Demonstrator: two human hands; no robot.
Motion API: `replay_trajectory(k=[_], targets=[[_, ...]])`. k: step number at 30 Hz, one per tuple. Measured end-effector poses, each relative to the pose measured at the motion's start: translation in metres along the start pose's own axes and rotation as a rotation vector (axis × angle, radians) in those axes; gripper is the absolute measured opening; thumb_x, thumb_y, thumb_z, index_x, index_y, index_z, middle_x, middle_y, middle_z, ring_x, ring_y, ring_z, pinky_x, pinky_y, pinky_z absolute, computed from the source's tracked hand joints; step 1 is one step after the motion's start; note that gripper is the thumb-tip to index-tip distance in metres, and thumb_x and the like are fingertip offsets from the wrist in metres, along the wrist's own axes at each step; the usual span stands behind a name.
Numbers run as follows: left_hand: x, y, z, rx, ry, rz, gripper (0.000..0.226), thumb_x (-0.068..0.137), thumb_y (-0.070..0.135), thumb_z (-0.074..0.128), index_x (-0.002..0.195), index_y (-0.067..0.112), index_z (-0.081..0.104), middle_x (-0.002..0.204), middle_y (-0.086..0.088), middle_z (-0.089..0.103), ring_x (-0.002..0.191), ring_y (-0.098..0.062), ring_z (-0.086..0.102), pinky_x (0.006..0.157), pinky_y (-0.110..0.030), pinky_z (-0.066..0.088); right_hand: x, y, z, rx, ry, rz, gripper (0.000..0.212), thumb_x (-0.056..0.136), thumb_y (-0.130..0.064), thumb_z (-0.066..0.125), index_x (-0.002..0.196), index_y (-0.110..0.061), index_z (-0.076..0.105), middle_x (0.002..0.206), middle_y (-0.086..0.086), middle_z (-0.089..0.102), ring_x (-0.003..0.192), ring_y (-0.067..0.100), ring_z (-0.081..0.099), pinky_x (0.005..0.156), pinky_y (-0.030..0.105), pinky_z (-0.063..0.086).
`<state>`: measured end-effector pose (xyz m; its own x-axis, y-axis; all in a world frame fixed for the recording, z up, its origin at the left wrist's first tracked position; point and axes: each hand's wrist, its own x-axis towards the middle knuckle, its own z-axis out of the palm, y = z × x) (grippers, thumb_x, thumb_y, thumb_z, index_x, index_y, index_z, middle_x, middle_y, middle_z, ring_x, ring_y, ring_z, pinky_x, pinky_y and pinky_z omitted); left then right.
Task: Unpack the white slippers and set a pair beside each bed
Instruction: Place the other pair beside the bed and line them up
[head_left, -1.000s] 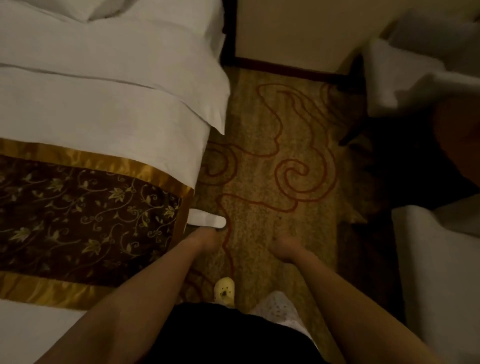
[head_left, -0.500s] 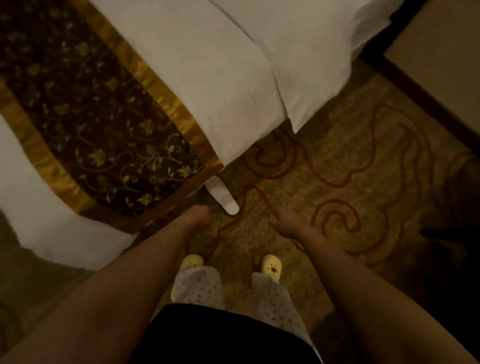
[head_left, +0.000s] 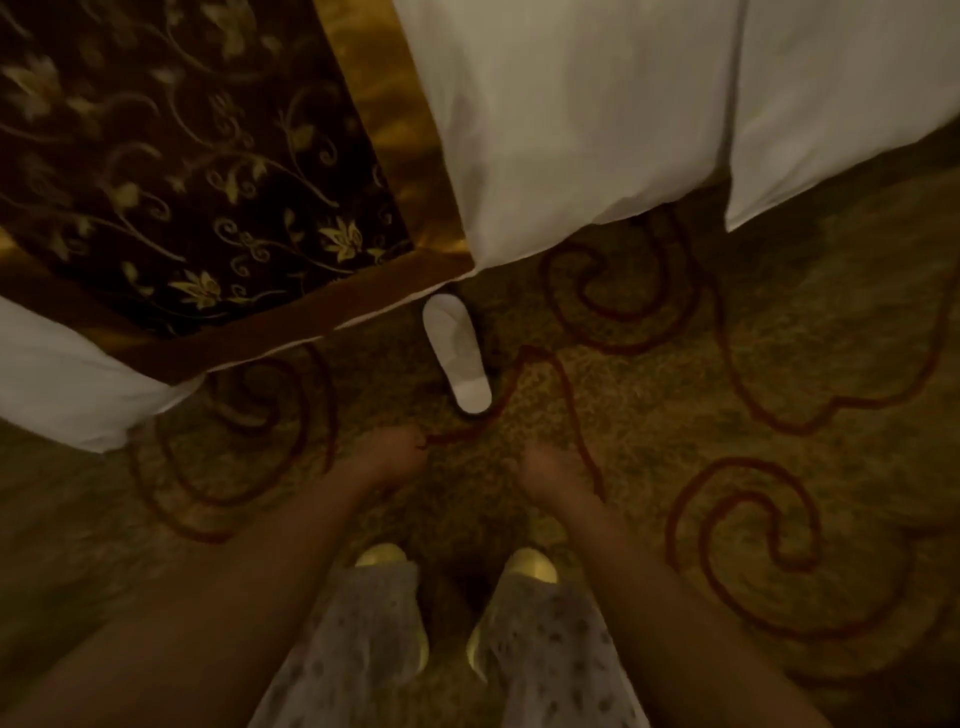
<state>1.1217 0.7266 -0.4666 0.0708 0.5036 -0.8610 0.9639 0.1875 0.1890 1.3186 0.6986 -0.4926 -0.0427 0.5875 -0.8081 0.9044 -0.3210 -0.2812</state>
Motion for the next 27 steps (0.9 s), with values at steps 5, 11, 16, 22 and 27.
replay_trajectory(k=[5,11,16,22,27], targets=[[0.128,-0.021,0.041,-0.142,0.068,-0.051,0.046,0.097,0.034,0.042,0.136,0.010,0.045,0.143,-0.016,0.047,0.127,-0.031,0.049,0.104,-0.033,0.039,0.134,0.004,0.051,0.100,-0.079,-0.049,0.041,0.098,-0.028,0.038,0.129,-0.004,0.048,0.133,0.017,0.052,0.120,0.030,0.051,0.105,0.037,0.040],[0.255,-0.038,0.064,-0.249,0.142,-0.016,0.040,0.096,0.030,0.046,0.126,0.005,0.055,0.135,-0.018,0.052,0.120,-0.034,0.053,0.102,-0.036,0.042,0.266,-0.003,0.070,0.073,0.166,-0.061,0.053,0.096,-0.034,0.042,0.138,-0.003,0.032,0.140,0.020,0.041,0.125,0.035,0.043,0.102,0.040,0.039],[0.318,-0.039,0.070,-0.562,0.286,-0.127,0.043,0.099,0.025,0.041,0.135,0.004,0.047,0.140,-0.021,0.049,0.126,-0.035,0.048,0.101,-0.035,0.040,0.319,-0.022,0.086,-0.005,0.321,-0.051,0.085,0.086,-0.061,0.044,0.143,-0.003,0.019,0.145,0.016,0.031,0.133,0.032,0.032,0.106,0.042,0.033],[0.354,-0.039,0.075,-1.069,0.264,-0.189,0.043,0.095,0.019,0.048,0.133,0.000,0.048,0.131,-0.025,0.056,0.118,-0.038,0.056,0.094,-0.039,0.050,0.341,-0.033,0.105,-0.084,0.364,-0.031,0.117,0.072,-0.058,0.066,0.148,-0.004,-0.004,0.153,0.016,0.016,0.139,0.032,0.021,0.110,0.043,0.029],[0.359,-0.036,0.077,-1.235,0.248,-0.166,0.039,0.096,0.017,0.046,0.132,0.003,0.047,0.133,-0.021,0.055,0.118,-0.036,0.055,0.095,-0.040,0.049,0.345,-0.032,0.118,-0.071,0.432,-0.022,0.123,0.067,-0.056,0.071,0.147,-0.004,-0.006,0.150,0.018,0.018,0.135,0.033,0.022,0.109,0.042,0.026]])
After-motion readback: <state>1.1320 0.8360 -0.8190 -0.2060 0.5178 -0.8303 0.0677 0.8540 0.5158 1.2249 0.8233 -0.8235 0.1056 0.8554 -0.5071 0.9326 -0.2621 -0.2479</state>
